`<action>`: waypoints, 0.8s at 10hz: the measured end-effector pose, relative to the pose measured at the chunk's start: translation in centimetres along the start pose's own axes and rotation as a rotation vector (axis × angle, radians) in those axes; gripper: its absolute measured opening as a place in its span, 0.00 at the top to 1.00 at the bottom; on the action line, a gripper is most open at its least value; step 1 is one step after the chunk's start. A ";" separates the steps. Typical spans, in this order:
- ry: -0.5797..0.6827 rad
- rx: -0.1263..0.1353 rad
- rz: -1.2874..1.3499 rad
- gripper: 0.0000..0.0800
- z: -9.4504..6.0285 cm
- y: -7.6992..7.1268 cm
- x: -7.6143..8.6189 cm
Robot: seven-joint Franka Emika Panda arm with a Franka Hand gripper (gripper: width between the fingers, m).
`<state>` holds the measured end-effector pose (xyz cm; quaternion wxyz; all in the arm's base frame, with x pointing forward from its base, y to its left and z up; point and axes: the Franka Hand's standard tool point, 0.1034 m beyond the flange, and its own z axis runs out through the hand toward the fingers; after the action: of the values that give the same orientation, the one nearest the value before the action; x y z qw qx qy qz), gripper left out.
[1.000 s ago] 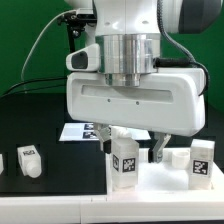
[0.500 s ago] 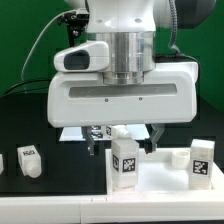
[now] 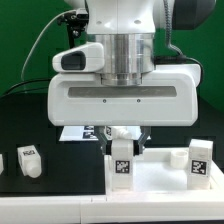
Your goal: Assemble square table
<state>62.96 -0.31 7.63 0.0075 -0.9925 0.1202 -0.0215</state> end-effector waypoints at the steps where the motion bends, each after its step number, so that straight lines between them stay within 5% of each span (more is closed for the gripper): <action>1: 0.007 0.000 0.139 0.64 0.0 -0.1 0.1; 3: 0.007 0.003 0.434 0.64 0.1 -0.6 0.0; 8: 0.001 0.068 1.276 0.64 0.3 -1.4 0.1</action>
Offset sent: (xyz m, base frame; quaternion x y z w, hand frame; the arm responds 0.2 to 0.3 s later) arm 0.0034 0.0000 -0.0002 -0.0187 -0.0075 0.4424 0.8966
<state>63.42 1.03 7.33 0.0504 -0.7248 0.6870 -0.0169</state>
